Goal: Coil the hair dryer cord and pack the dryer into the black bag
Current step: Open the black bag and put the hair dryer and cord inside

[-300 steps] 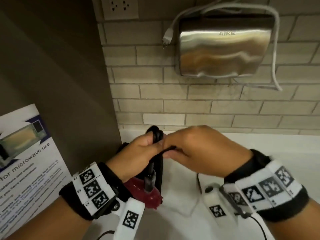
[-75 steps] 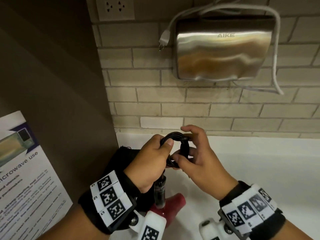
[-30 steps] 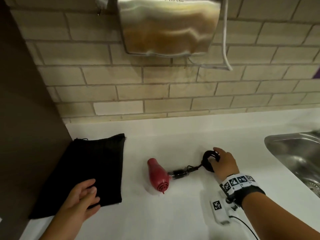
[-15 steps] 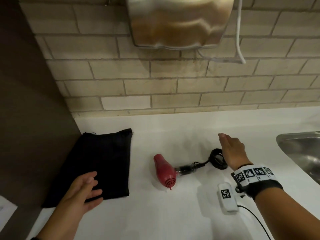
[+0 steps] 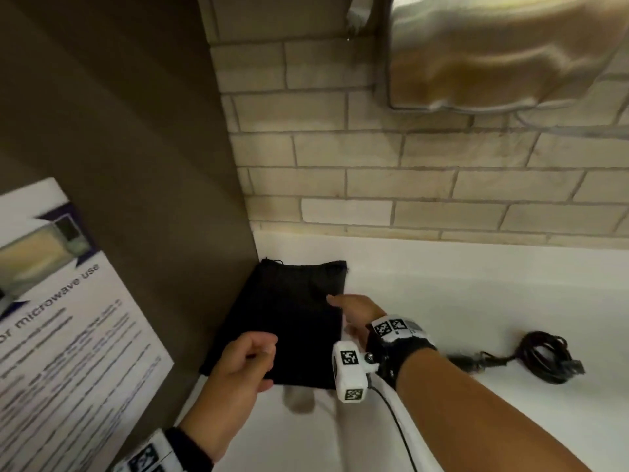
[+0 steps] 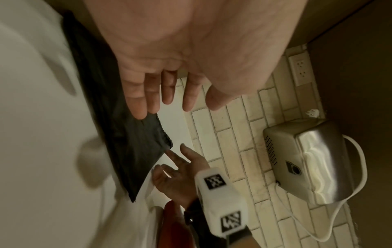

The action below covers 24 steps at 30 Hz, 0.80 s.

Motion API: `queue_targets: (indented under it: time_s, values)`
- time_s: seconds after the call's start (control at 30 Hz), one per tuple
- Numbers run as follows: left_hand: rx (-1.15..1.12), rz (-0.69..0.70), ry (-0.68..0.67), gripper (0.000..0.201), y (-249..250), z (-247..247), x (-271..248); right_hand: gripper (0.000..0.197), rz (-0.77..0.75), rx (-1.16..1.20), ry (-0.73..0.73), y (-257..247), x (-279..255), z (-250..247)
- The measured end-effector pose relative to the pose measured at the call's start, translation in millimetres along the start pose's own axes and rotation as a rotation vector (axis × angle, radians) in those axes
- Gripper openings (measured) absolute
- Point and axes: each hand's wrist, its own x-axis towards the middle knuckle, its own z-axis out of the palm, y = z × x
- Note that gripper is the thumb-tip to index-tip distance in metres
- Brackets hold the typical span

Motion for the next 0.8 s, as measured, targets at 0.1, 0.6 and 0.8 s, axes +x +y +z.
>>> queue_targets:
  time_s: [0.1, 0.6, 0.8]
  values:
    - [0.04, 0.002, -0.031, 0.015, 10.1, -3.0, 3.1, 0.071, 0.05, 0.134, -0.038, 3.6, 23.9, 2.2]
    - [0.442, 0.267, 0.05, 0.028, 112.6, 45.4, 91.8, 0.056, -0.938, -0.486, -0.065, -5.2, -110.1, 29.1]
    - [0.453, 0.632, -0.048, 0.025, 125.3, 20.1, 70.6, 0.033, -1.028, -0.003, 0.314, -37.8, -127.5, -22.5]
